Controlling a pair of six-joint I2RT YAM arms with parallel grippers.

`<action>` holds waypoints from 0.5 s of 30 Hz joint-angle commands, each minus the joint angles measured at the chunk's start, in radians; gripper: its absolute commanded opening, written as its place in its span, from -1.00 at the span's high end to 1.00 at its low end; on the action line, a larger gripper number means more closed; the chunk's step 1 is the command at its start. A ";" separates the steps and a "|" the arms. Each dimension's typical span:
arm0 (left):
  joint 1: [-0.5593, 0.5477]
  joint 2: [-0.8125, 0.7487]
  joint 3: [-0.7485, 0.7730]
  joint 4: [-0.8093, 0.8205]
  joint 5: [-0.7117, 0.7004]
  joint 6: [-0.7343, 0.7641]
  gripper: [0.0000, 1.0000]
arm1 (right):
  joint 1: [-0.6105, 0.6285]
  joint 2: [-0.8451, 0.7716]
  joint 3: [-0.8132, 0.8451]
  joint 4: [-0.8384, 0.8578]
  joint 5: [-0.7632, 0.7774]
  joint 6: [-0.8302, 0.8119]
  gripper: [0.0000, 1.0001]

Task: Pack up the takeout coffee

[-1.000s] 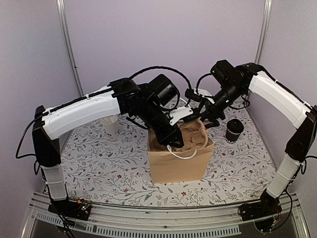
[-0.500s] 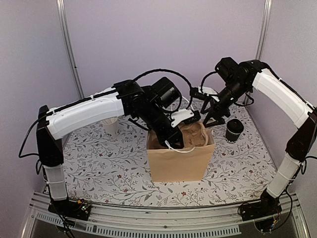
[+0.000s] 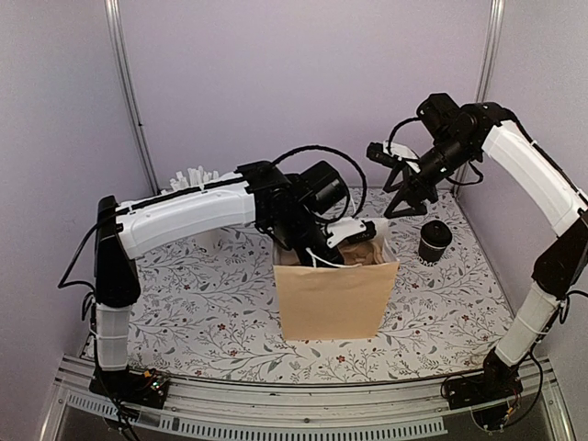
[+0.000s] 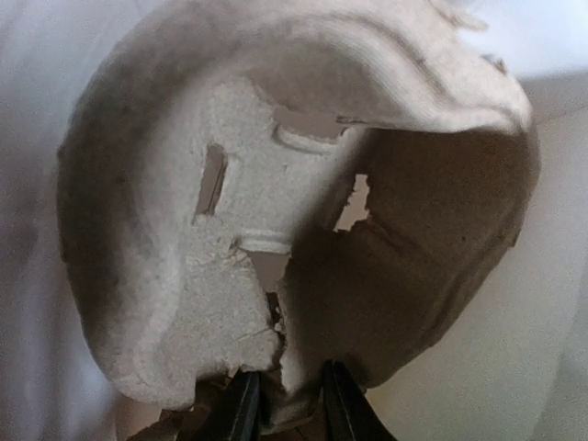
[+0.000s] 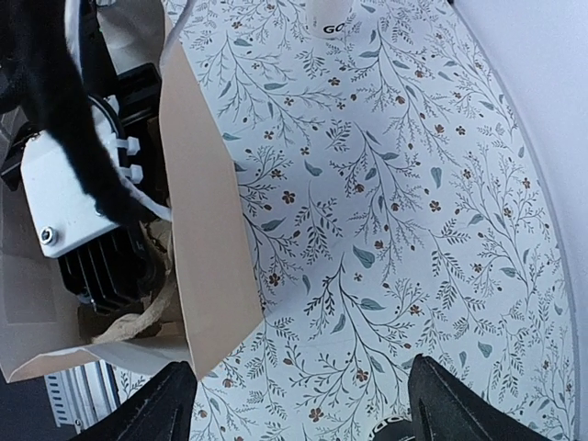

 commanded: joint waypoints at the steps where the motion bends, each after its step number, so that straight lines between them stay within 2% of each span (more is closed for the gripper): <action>1: 0.009 -0.009 -0.045 -0.024 0.005 0.002 0.49 | -0.035 -0.066 0.029 0.027 -0.041 -0.016 -0.68; 15: 0.000 -0.068 -0.198 -0.061 -0.013 -0.087 0.46 | -0.036 -0.110 -0.065 0.122 -0.105 0.009 -0.69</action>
